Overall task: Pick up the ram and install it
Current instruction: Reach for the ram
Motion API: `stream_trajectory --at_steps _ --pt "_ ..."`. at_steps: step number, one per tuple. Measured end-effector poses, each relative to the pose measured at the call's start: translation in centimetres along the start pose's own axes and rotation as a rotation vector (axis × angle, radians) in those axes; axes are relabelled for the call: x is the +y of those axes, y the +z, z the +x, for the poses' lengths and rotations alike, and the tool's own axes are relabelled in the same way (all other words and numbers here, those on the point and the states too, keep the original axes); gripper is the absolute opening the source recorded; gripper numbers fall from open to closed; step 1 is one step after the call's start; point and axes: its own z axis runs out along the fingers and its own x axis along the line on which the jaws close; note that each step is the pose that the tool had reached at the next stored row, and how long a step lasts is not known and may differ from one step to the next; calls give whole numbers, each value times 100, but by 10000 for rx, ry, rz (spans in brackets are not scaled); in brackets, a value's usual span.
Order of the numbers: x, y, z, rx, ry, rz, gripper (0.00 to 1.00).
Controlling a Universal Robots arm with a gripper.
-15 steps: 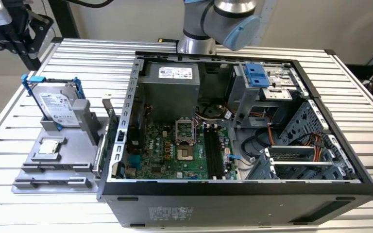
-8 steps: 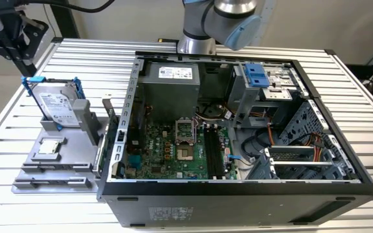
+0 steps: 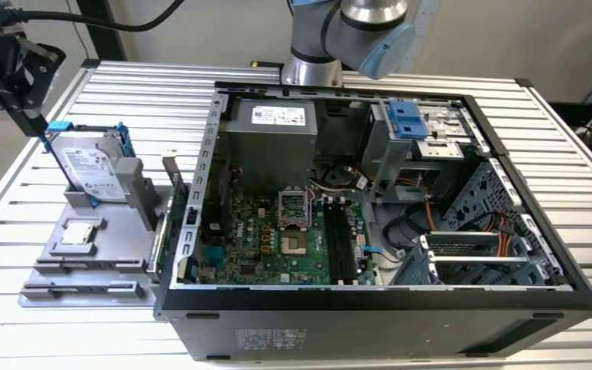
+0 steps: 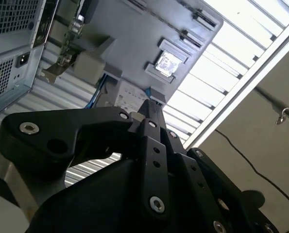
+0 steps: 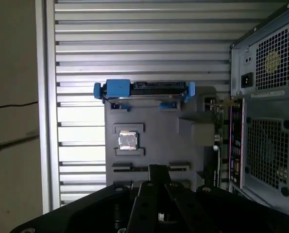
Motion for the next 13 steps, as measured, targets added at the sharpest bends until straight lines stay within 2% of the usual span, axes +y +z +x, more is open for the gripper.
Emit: stream_trajectory --at_steps 3,8,13 --pt "-61 -3 10 2 -66 -1 0" --pt "-129 -7 20 6 -168 -3 0" --pt "-271 -12 22 6 -176 -4 0"
